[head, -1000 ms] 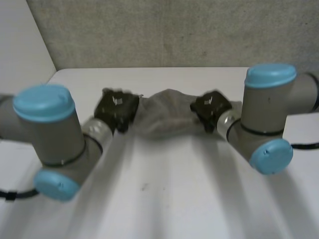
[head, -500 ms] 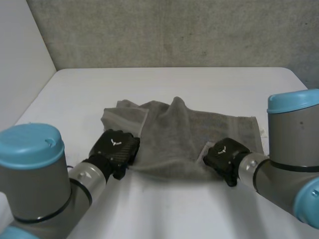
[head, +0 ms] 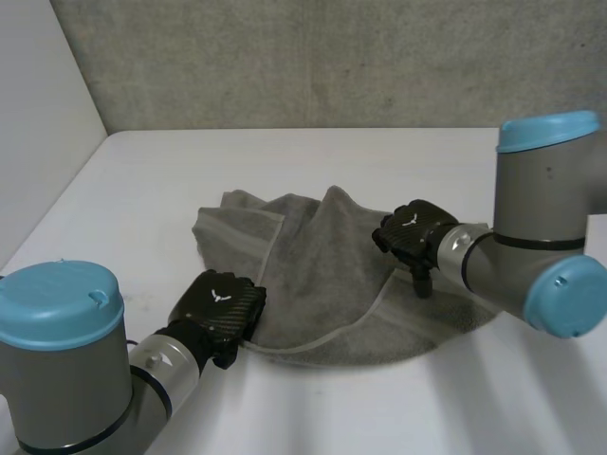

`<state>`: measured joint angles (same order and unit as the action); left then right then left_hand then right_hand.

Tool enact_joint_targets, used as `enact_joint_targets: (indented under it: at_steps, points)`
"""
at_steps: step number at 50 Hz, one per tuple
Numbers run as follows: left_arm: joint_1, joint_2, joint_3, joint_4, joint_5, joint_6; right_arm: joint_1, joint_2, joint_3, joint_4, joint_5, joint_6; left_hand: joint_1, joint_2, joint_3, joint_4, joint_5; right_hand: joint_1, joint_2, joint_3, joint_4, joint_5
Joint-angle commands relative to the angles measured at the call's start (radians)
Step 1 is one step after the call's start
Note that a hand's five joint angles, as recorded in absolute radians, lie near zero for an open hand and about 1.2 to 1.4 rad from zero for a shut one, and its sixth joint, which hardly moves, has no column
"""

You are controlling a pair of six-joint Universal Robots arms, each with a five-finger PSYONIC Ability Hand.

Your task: Fold the towel.

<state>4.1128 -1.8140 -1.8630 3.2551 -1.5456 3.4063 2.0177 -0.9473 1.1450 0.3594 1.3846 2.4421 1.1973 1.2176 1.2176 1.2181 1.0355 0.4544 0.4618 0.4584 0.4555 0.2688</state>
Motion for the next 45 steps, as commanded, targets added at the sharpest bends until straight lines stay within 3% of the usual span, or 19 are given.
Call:
enact_joint_targets:
  at_steps: [1, 19, 29, 45]
  points:
    - [-0.002, 0.001, -0.001, 0.000, -0.002, -0.001, 0.006, 0.125, -0.116, 0.049, -0.001, -0.063, 0.199, 0.179, 0.179, 0.178, 0.186, 0.089, 0.081, 0.085, 0.087, 0.100]
    - [-0.006, -0.001, -0.001, 0.002, -0.002, -0.001, 0.007, 0.214, -0.163, 0.046, -0.045, -0.080, 0.199, 0.179, 0.179, 0.178, 0.186, 0.139, 0.131, 0.135, 0.137, 0.150]
    - [-0.003, -0.001, -0.001, 0.003, -0.002, -0.002, 0.001, 0.217, -0.163, 0.041, -0.048, -0.080, 0.199, 0.179, 0.179, 0.178, 0.186, 0.467, 0.459, 0.463, 0.466, 0.478]
    - [-0.002, -0.001, -0.001, 0.005, -0.004, -0.004, -0.030, 0.226, -0.130, 0.036, -0.047, -0.074, 0.199, 0.179, 0.179, 0.178, 0.186, 0.487, 0.480, 0.483, 0.486, 0.499]
